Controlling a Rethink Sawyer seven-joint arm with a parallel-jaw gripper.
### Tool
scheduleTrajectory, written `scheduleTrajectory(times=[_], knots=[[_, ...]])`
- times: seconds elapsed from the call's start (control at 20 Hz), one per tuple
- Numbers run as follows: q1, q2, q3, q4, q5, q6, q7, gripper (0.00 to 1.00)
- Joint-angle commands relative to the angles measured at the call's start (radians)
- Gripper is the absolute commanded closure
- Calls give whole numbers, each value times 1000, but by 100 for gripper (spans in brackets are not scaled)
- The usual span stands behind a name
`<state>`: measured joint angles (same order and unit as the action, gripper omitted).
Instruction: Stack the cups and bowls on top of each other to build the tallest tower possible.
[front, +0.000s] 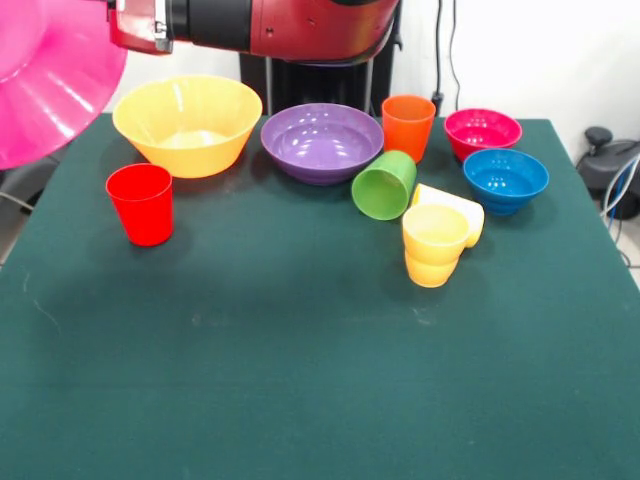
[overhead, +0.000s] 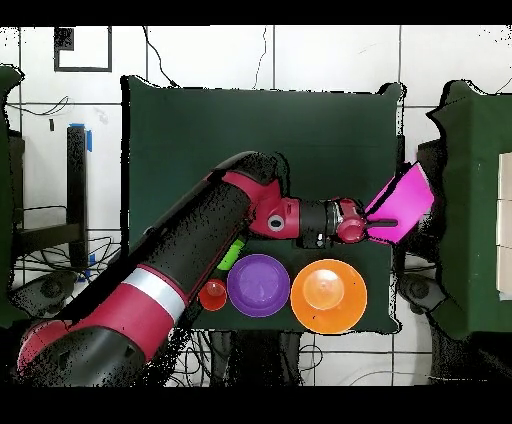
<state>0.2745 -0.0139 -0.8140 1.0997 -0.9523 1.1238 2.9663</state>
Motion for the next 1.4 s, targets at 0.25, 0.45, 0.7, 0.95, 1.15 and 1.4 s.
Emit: scheduleTrajectory(times=[0.25, 0.45, 0.7, 0.95, 1.15, 1.4], knots=[[15, 52, 146, -74, 79, -18, 66, 100], [13, 59, 159, -83, 89, -27, 65, 100], [12, 69, 166, -87, 111, -51, 51, 100], [5, 58, 173, -77, 141, -83, 4, 100], [2, 59, 188, -76, 160, -98, -25, 100], [-3, 54, 198, -75, 171, -110, -56, 100]])
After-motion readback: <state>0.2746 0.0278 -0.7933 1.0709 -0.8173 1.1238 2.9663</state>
